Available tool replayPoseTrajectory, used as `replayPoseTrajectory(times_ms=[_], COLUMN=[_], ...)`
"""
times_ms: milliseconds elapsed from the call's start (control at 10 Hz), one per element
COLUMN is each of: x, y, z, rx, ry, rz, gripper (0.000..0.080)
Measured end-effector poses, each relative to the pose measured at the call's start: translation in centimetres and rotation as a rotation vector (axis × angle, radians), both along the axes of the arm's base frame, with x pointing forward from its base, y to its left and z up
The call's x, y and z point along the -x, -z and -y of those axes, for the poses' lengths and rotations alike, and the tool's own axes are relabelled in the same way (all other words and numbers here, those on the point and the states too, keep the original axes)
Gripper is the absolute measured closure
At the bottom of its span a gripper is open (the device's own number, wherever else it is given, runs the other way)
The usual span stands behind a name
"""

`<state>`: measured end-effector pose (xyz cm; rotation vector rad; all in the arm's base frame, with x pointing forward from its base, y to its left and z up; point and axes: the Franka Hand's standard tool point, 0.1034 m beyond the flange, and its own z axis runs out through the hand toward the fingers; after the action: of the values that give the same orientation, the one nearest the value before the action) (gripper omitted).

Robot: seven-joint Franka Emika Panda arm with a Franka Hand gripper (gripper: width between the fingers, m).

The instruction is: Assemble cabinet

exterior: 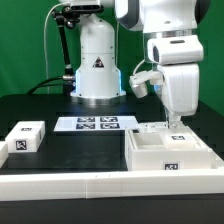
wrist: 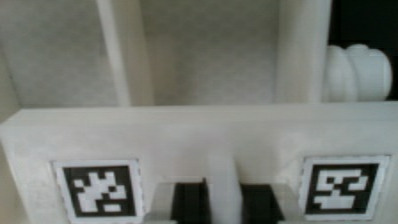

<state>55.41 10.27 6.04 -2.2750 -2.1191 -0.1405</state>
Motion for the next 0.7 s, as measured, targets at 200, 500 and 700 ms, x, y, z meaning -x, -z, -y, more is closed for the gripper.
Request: replayPoseTrajectory(times_ms=[200,500,700], x=[-1.0,-2.2,-2.2], y=[0.0,0.1,0.1], z=[0.1,0.3,0.3], rx=[-0.005,-0.011,-0.009], ry=[0.006,-0.002,-0.016], rz=[0.008,0.006,0.001], gripper=[0.0729,0.0729,0.0729])
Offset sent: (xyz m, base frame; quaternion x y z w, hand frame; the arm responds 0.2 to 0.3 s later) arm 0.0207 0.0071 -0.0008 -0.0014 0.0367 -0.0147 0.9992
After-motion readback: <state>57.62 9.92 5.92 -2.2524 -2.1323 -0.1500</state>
